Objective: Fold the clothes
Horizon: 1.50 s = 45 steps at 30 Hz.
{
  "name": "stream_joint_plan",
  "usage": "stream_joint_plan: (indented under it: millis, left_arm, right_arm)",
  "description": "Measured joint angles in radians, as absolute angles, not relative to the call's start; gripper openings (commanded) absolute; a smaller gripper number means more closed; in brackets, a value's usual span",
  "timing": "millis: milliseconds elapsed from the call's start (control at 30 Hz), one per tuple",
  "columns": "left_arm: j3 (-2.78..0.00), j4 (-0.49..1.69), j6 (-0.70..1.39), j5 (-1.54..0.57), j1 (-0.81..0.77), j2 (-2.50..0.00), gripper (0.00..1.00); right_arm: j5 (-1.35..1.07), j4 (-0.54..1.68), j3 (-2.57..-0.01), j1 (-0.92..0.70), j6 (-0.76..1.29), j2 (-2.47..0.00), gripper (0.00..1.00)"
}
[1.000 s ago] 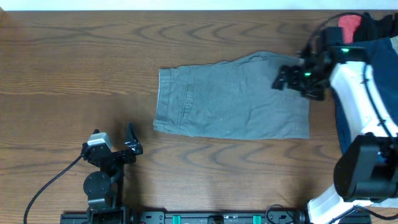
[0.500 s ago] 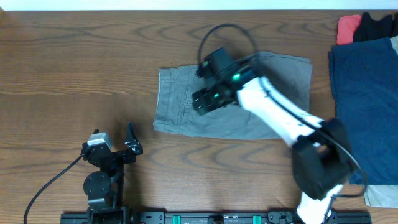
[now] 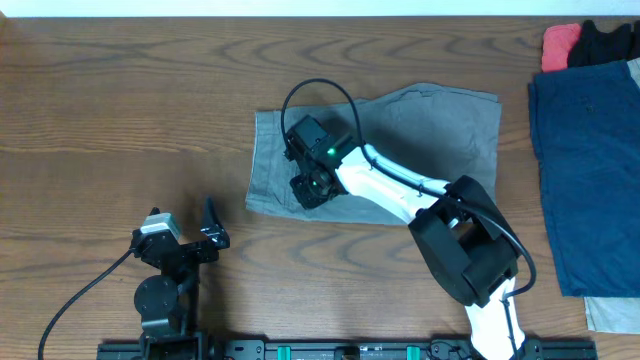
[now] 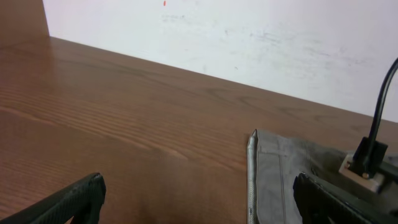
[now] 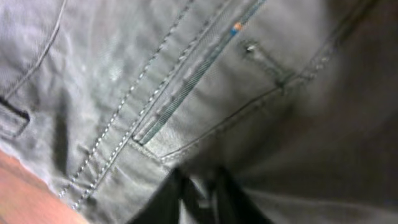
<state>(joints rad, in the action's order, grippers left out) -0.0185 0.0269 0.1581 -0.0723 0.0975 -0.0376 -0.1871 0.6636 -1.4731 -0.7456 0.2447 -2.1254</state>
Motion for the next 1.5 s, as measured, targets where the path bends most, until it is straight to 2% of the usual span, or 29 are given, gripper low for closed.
stream_joint_plan:
  millis: [500, 800, 867, 933, 967, 1000, 1067, 1167, 1233, 1300, 1367, 1400, 1500]
  left_arm:
    - [-0.019, 0.027, 0.158, -0.072, 0.097, -0.038, 0.98]
    - [-0.019, 0.027, 0.158, -0.072, 0.097, -0.038, 0.98]
    - [-0.019, 0.027, 0.158, -0.072, 0.097, -0.038, 0.98]
    - [-0.019, 0.027, 0.158, -0.072, 0.097, -0.038, 0.98]
    - [-0.019, 0.027, 0.158, -0.072, 0.097, -0.038, 0.98]
    - [-0.019, 0.027, 0.158, -0.072, 0.097, -0.038, 0.98]
    - [-0.019, 0.027, 0.158, -0.072, 0.097, -0.038, 0.98]
    - [-0.019, 0.027, 0.158, -0.072, 0.097, -0.038, 0.98]
    - [-0.019, 0.027, 0.158, -0.072, 0.097, -0.038, 0.98]
    - [-0.019, 0.027, 0.158, -0.072, 0.097, -0.038, 0.98]
    - [-0.019, 0.027, 0.158, -0.072, 0.097, -0.038, 0.98]
    - [-0.019, 0.027, 0.158, -0.072, 0.097, -0.038, 0.98]
    - [-0.019, 0.027, 0.158, -0.072, 0.097, -0.038, 0.98]
  right_arm:
    - [-0.299, 0.793, -1.477, -0.879, 0.311, -2.127, 0.01]
    - [-0.314, 0.832, -1.486, -0.832, 0.348, -2.127, 0.03]
    - [-0.289, 0.875, -1.503, -0.804, 0.358, -2.124, 0.16]
    - [-0.241, 0.929, -1.523, -0.767, 0.36, -2.109, 0.4]
    - [-0.207, 0.961, -1.534, -0.74, 0.364, -2.089, 0.57]
    - [-0.187, 0.984, -1.543, -0.722, 0.363, -2.071, 0.67]
    - [-0.136, 1.026, -1.559, -0.664, 0.365, -2.005, 0.81]
    - [-0.093, 1.075, -1.581, -0.573, 0.361, -1.887, 0.89]
    - [-0.072, 1.124, -1.596, -0.506, 0.356, -1.814, 0.86]
    - [-0.047, 1.182, -1.604, -0.445, 0.35, -1.77, 0.76]
    - [-0.011, 1.237, -1.605, -0.379, 0.344, -1.751, 0.59]
    - [0.004, 1.248, -1.601, -0.352, 0.342, -1.75, 0.47]
    - [0.042, 1.22, -1.541, -0.272, 0.342, -1.754, 0.19]
